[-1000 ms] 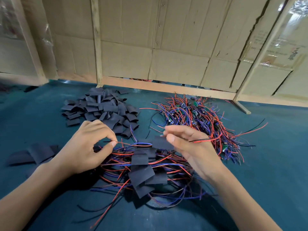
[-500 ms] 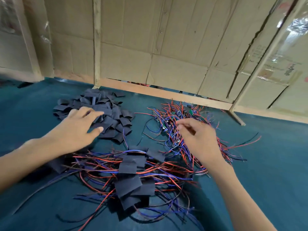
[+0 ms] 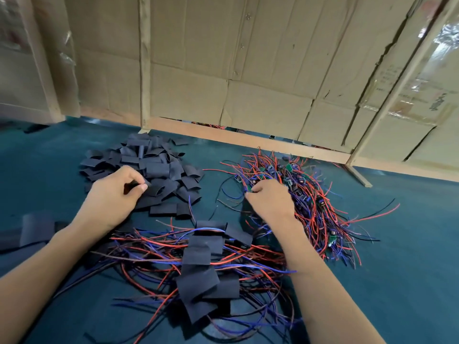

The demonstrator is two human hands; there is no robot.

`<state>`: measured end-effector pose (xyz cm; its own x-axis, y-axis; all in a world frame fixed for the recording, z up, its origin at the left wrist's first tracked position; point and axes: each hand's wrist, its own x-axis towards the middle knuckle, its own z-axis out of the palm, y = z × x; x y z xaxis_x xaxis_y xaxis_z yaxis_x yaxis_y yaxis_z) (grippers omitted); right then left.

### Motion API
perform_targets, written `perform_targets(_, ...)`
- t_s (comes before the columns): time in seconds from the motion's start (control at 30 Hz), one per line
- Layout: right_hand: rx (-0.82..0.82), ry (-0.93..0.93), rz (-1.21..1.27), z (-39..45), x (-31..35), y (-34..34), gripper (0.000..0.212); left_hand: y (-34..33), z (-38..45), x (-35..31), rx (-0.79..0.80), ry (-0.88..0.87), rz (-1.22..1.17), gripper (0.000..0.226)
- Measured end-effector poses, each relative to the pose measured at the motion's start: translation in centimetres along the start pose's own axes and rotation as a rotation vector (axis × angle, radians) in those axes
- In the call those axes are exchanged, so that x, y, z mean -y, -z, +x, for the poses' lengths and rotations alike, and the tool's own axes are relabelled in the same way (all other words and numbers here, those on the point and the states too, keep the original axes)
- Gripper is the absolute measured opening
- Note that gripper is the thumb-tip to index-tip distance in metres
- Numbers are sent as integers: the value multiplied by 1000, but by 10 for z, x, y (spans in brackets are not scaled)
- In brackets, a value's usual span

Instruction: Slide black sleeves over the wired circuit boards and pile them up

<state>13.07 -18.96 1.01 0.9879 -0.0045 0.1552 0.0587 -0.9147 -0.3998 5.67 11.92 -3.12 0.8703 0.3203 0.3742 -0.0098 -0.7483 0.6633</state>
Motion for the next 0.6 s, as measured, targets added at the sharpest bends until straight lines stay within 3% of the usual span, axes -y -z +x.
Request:
perform_targets(0.1, 73, -42, 230, 2, 2, 30, 16, 0, -1, 1, -77, 53, -57, 19)
perform_targets(0.23, 105, 65, 465, -3, 3, 91, 8, 9, -4, -13, -142, 40, -203, 45)
perform_targets(0.37, 67, 184, 636, -17, 1, 130, 14, 29, 12, -67, -172, -124, -208, 26)
perform_targets(0.47, 34, 243, 793, -27, 8, 144, 18, 45, 23, -127, -80, -128, -399, 22)
perform_targets(0.6, 110, 281, 994, -43, 20, 155, 9, 50, 11, -175, 204, -76, -931, 26)
